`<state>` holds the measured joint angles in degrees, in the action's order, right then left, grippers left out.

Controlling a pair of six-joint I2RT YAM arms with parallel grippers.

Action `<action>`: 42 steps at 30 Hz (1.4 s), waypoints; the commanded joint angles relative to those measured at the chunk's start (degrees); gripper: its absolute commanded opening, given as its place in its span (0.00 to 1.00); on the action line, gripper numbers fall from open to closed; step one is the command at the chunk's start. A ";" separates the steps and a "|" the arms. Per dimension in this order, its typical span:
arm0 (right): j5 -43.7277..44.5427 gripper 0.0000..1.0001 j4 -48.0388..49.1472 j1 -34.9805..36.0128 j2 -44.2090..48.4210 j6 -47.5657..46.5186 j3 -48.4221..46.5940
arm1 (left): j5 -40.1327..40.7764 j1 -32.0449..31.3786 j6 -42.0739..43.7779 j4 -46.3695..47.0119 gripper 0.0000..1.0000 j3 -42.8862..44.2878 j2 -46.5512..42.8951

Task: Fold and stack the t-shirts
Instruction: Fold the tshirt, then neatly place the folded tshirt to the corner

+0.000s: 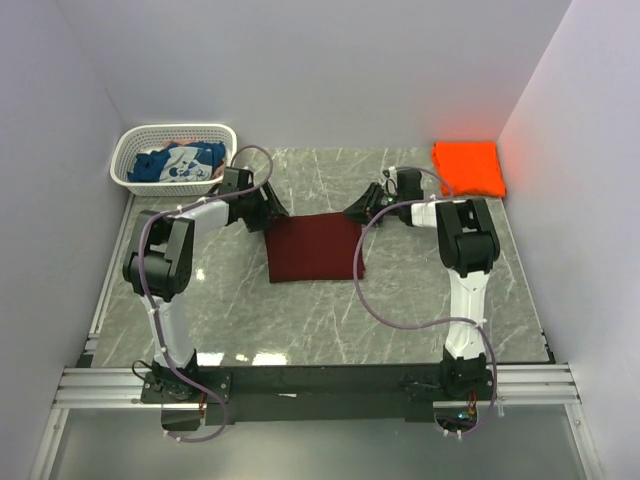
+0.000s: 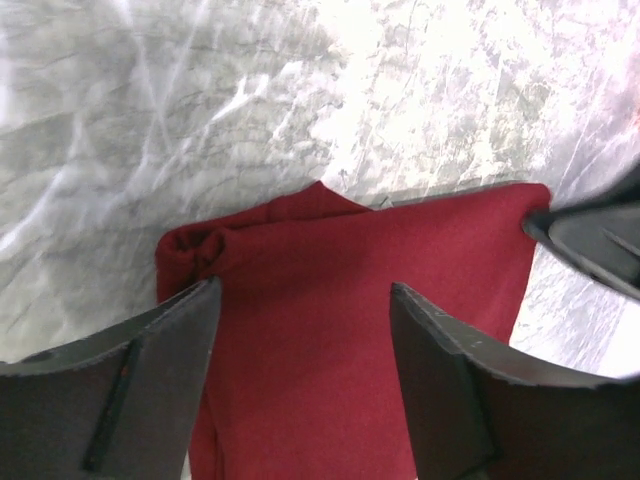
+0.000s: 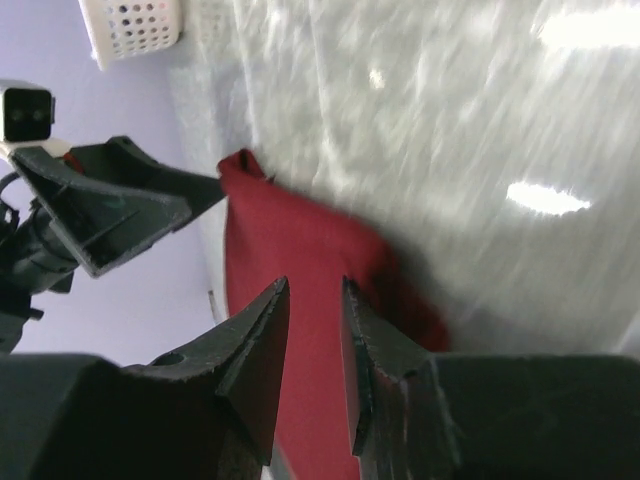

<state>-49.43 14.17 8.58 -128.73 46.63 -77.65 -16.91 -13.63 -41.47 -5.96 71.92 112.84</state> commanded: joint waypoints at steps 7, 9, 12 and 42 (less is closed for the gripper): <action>-1.46 0.36 5.43 1.70 21.75 0.84 12.68 | 2.58 -0.17 1.22 -6.96 0.77 -0.02 -17.62; -3.03 0.36 6.73 3.54 24.39 0.83 16.55 | 1.97 -1.48 0.69 -6.35 0.76 -3.35 -20.10; -4.62 0.36 9.90 5.57 27.12 1.18 22.44 | 1.09 -5.17 -0.71 -4.25 0.71 -10.11 -24.50; -3.93 0.28 14.55 13.82 31.52 1.51 33.80 | 16.63 -3.60 -4.41 -15.74 0.69 -31.77 -52.43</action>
<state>-55.02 27.51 16.80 -98.26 44.86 -39.53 -6.35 -17.28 -49.56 -13.50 34.17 64.97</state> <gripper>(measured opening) 0.280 0.679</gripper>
